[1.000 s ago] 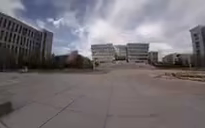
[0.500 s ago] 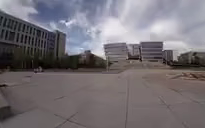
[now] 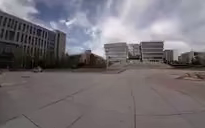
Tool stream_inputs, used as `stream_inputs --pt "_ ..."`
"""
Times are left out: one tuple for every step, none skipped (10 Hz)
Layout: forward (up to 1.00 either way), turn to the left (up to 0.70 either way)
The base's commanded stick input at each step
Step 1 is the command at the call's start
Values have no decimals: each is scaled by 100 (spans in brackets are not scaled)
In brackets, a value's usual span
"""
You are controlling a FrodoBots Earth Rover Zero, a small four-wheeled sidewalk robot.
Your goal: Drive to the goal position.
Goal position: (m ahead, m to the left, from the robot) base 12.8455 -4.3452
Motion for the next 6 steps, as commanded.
stream_inputs --pt "70 0" --pt "70 0" --pt "70 0" --pt "70 0" --pt "70 0" --pt "70 0"
